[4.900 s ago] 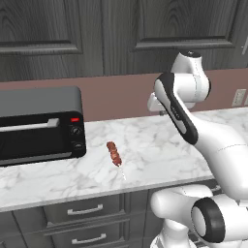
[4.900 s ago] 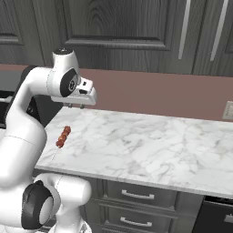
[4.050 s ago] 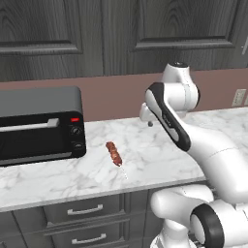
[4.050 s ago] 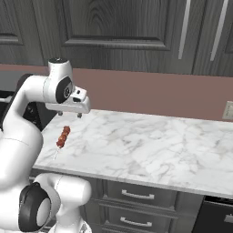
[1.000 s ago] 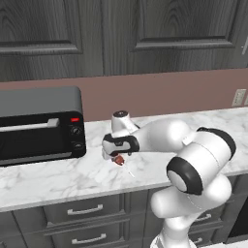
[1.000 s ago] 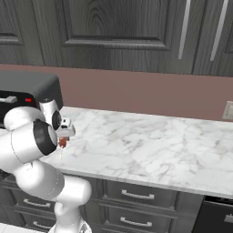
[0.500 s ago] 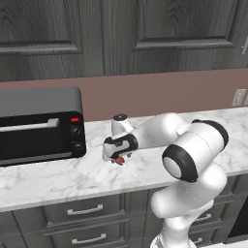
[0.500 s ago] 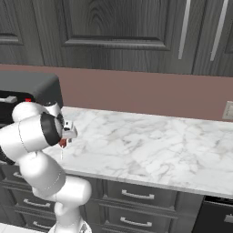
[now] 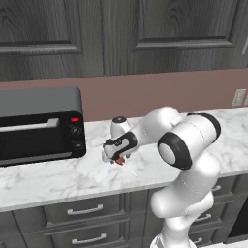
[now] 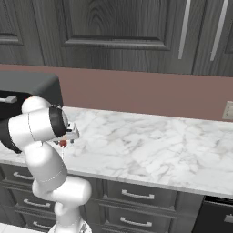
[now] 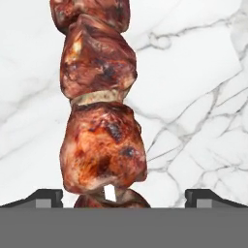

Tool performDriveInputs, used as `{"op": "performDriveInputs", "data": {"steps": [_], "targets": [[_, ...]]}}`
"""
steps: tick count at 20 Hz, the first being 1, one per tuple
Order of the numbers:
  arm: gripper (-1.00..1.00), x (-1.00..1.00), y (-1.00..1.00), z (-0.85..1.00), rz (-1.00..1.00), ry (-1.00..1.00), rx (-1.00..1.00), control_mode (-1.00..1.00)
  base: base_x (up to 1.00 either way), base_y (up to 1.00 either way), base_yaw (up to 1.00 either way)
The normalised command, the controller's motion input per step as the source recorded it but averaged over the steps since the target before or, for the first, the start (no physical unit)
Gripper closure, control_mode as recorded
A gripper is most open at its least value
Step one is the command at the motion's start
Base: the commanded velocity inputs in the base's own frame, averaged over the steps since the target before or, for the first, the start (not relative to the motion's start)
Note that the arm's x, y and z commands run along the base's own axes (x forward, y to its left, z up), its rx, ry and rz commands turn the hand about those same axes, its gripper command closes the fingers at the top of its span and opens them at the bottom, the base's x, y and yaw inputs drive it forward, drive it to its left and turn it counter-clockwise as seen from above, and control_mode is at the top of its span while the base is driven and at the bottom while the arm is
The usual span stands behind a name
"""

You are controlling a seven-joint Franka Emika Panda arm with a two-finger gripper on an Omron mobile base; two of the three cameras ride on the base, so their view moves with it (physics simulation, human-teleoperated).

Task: Store the kebab skewer in the freezer for long-term storage. Close the freezer door after placing the cooked food.

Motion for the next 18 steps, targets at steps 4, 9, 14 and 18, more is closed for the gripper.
{"op": "performDriveInputs", "data": {"steps": [4, 9, 14, 18], "targets": [[-1.00, 0.04, 0.00, -0.19, 0.00, 0.00, 0.00, -1.00, 0.00, 0.00, 0.00], [1.00, 0.00, 0.00, -0.19, 0.00, 0.00, 0.00, -1.00, 0.00, 0.00, 0.00], [1.00, 0.00, 0.00, -0.16, 0.00, 0.00, 0.00, -1.00, 0.00, 0.00, 0.00], [1.00, 0.00, 0.00, -0.04, 0.00, 0.00, 0.00, -1.00, 0.00, 0.00, 0.00]]}}
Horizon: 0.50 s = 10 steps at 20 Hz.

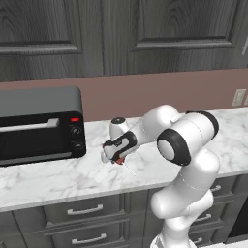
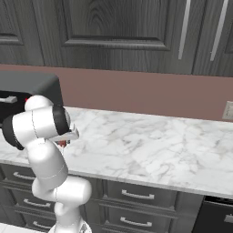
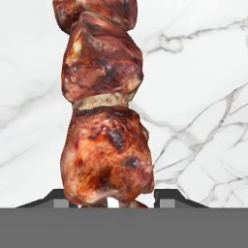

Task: Store the kebab skewer in the freezer for long-term storage. Close the freezer door after placing the cooked food.

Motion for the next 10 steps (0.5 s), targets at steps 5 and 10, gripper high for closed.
{"op": "performDriveInputs", "data": {"steps": [5, 10], "targets": [[1.00, 0.06, -0.09, 0.01, -0.12, 0.00, 0.00, -1.00, 0.00, 0.00, 0.00], [1.00, 0.01, -0.27, 0.15, -0.24, 0.00, 0.01, -1.00, 0.00, 0.00, 0.00]]}}
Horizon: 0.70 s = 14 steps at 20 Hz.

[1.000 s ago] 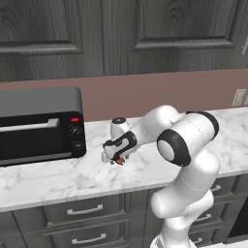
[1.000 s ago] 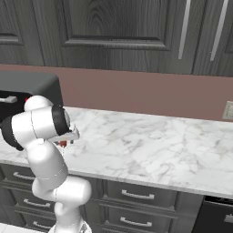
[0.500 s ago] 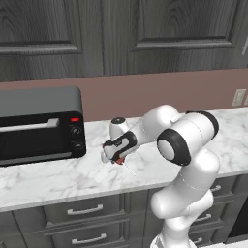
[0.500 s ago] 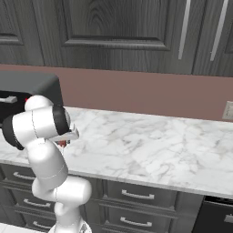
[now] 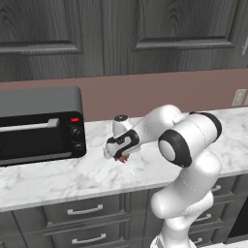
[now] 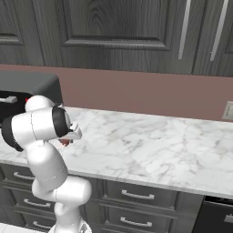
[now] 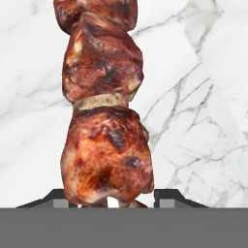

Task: Store the kebab skewer in the freezer for long-term storage. Close the freezer door after placing the cooked food.

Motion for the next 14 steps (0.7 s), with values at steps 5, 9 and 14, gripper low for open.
{"op": "performDriveInputs", "data": {"steps": [5, 9, 14], "targets": [[1.00, -0.02, -0.22, 0.25, -0.24, -0.03, 0.09, -1.00, 0.00, 0.00, 0.00], [1.00, -0.01, -0.70, 0.16, -0.10, -0.08, 0.12, -1.00, 0.00, 0.00, 0.00], [1.00, -0.13, -0.73, 0.17, -0.03, -0.08, 0.00, -1.00, 0.00, 0.00, 0.00]]}}
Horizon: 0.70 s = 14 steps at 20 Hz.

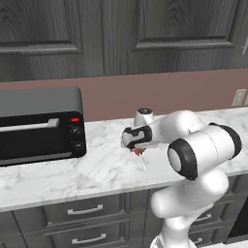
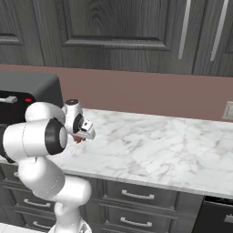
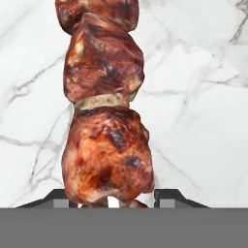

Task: Store the kebab skewer in the freezer for long-term storage. Close the freezer door after placing the cooked food.

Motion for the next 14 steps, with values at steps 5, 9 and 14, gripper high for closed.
{"op": "performDriveInputs", "data": {"steps": [5, 9, 14], "targets": [[1.00, -0.25, -0.84, 0.53, -0.10, -0.01, 0.01, -1.00, 0.00, 0.00, 0.00], [1.00, -0.41, -0.39, 0.67, -0.09, 0.00, 0.00, -1.00, 0.00, 0.00, 0.00], [1.00, -0.60, -0.30, 0.48, -0.04, -0.01, 0.00, -1.00, 0.00, 0.00, 0.00]]}}
